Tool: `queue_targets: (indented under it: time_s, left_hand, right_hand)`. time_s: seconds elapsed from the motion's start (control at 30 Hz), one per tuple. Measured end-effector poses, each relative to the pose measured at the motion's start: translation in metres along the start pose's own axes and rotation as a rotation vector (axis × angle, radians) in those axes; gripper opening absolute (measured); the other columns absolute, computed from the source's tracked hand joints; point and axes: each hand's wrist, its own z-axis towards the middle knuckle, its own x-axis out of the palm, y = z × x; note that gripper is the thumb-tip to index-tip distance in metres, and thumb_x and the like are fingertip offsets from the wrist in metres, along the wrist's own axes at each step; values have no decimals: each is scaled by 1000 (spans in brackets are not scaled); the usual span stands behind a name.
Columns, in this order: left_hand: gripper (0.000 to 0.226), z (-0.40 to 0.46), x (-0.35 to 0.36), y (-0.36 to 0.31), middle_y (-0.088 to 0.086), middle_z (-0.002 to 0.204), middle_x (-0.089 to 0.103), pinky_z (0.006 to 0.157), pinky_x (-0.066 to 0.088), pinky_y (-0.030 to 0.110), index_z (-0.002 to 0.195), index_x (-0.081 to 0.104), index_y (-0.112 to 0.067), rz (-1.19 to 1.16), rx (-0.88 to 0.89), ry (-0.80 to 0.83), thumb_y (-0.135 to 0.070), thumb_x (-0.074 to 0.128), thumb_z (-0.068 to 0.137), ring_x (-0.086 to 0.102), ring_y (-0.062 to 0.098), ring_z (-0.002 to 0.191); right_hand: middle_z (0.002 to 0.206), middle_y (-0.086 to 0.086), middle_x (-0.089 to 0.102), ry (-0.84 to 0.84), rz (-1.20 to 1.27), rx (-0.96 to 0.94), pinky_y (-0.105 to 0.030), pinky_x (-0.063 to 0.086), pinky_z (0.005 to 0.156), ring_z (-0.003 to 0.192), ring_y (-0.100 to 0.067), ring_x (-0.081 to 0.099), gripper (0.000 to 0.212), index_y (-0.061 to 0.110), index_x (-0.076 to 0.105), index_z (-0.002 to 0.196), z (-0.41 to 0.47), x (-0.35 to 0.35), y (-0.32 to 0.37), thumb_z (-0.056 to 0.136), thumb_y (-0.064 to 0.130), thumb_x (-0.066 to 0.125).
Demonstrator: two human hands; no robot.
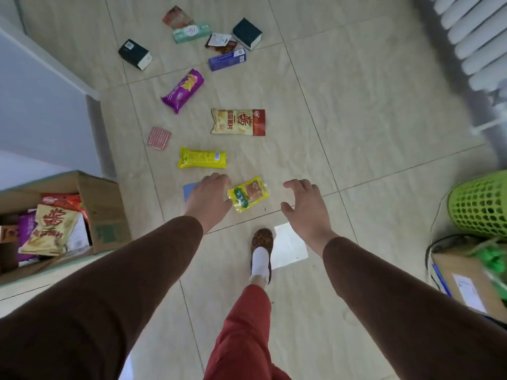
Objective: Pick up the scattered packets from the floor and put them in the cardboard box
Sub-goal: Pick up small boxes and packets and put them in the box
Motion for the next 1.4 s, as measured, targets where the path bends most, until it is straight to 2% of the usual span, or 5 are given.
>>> queue_targets:
  time_s: [0.43, 0.73, 0.93, 1.13, 1.4]
  left_hand:
    - [41, 183, -24, -89, 3, 122, 58, 95, 46, 43, 124, 56, -16, -64, -44, 14, -24, 67, 84, 54, 27, 116]
    - [44, 303, -49, -152, 5, 126, 60, 98, 46, 44, 126, 57, -16, -94, -232, -12, -25, 67, 84, 54, 28, 120]
    - [41, 392, -79, -216, 2, 120, 61, 91, 47, 39, 124, 58, -17, -189, -295, -87, -21, 67, 84, 58, 25, 112]
    - [41, 460, -110, -206, 0, 125, 60, 90, 51, 39, 128, 56, -19, -233, -365, -156, -22, 65, 88, 56, 21, 112]
    - [42, 532, -150, -128, 1, 126, 61, 89, 46, 33, 129, 57, -18, -293, -541, -199, -24, 69, 89, 57, 20, 113]
  right_hand:
    - [132, -2, 53, 93, -21, -8, -35, 44, 98, 123, -24, 44, 47, 19, 53, 135, 195, -96, -58, 89, 19, 61]
    - [131, -3, 53, 172, -61, -140, -33, 43, 96, 122, -23, 45, 48, 17, 51, 136, 341, -169, -104, 89, 17, 62]
    - [132, -2, 53, 214, -113, -215, -31, 40, 96, 123, -21, 45, 49, 18, 50, 137, 450, -228, -109, 90, 18, 61]
    - [131, -5, 55, 265, -159, -340, -33, 42, 95, 121, -23, 46, 46, 15, 51, 135, 540, -236, -69, 90, 20, 61]
    - [130, -7, 54, 323, -277, -460, -33, 41, 97, 119, -24, 47, 46, 13, 50, 135, 660, -221, -4, 92, 21, 62]
